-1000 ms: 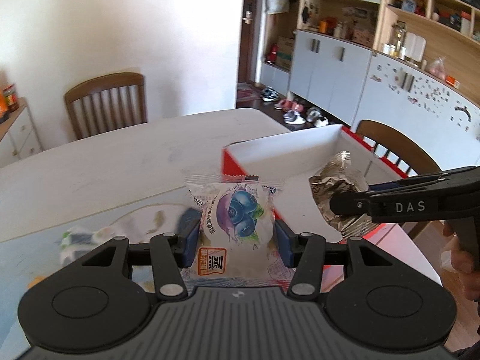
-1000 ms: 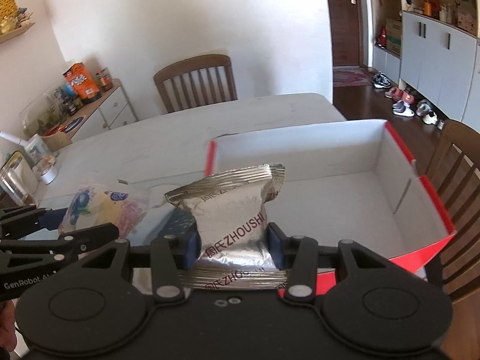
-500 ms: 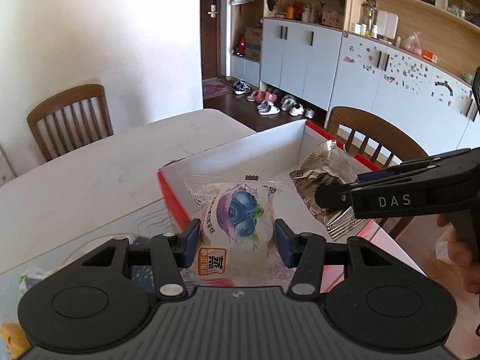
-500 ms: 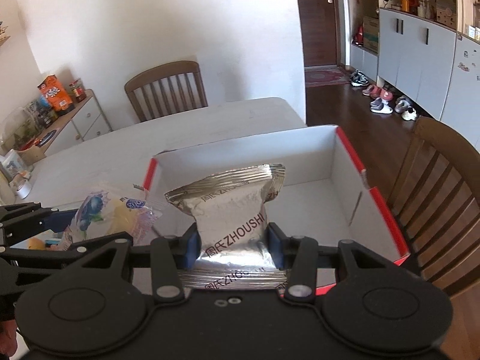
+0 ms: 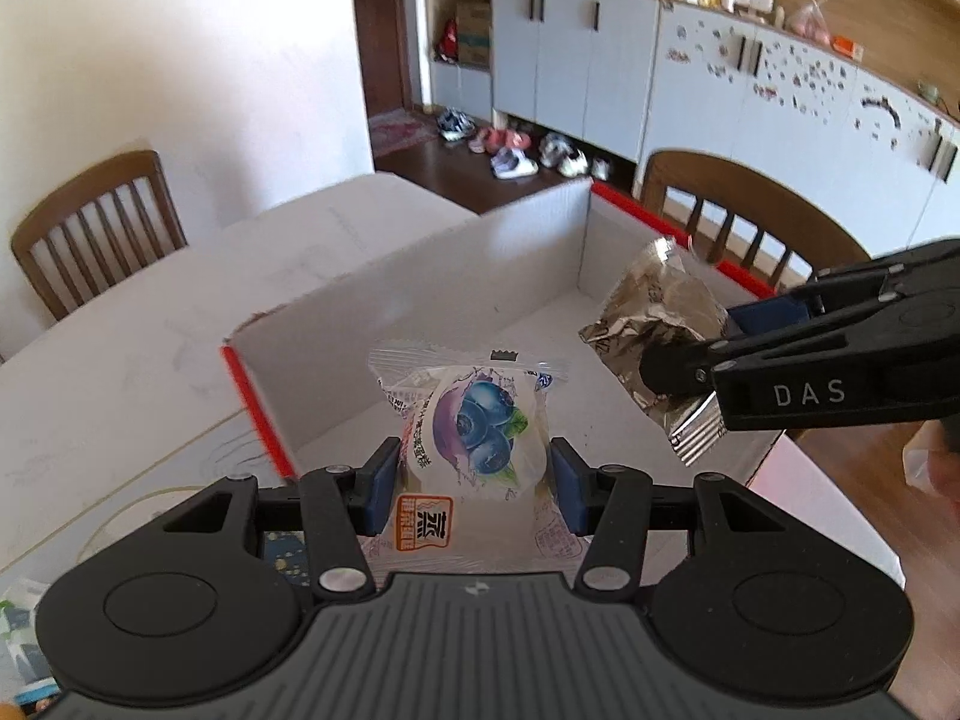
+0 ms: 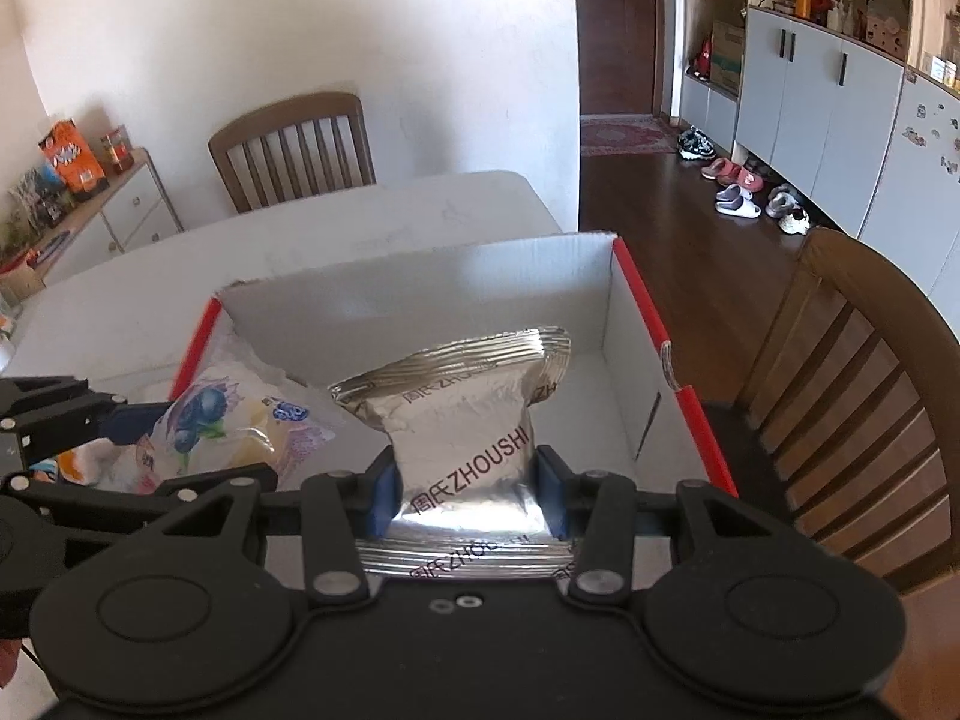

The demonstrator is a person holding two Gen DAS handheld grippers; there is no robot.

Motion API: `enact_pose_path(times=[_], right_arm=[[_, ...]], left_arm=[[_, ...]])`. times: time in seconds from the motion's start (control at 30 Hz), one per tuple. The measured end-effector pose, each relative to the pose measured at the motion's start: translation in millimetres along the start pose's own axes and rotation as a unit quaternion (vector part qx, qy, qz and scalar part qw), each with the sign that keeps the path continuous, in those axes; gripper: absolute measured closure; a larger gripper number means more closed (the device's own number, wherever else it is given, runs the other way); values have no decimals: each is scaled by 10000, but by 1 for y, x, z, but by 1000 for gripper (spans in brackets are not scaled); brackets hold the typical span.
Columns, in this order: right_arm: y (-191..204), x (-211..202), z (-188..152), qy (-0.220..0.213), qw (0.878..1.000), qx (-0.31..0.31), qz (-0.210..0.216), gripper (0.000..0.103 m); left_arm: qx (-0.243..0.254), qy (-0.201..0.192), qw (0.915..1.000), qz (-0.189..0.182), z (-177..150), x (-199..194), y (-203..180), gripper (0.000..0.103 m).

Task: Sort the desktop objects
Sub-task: 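Carry the foil bag and bun with both tools over the red shoebox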

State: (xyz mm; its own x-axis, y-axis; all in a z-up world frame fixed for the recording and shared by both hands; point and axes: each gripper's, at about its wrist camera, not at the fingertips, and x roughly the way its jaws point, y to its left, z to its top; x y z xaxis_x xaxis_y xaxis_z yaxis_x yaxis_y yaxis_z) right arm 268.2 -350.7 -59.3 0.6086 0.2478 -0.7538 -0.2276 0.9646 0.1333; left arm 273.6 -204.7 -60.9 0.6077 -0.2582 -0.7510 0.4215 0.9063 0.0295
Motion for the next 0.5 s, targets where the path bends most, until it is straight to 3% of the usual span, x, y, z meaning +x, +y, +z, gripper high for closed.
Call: enact_pose_path(times=[0.27, 0.5], right_arm=[[-13, 37, 3, 683, 9975, -170, -15, 58], [-11, 61, -1, 960, 9940, -515, -89, 58]], left_arm=[[255, 509, 9983, -117, 9, 33, -11, 52], [251, 954, 9951, -110, 10, 55, -8, 52]])
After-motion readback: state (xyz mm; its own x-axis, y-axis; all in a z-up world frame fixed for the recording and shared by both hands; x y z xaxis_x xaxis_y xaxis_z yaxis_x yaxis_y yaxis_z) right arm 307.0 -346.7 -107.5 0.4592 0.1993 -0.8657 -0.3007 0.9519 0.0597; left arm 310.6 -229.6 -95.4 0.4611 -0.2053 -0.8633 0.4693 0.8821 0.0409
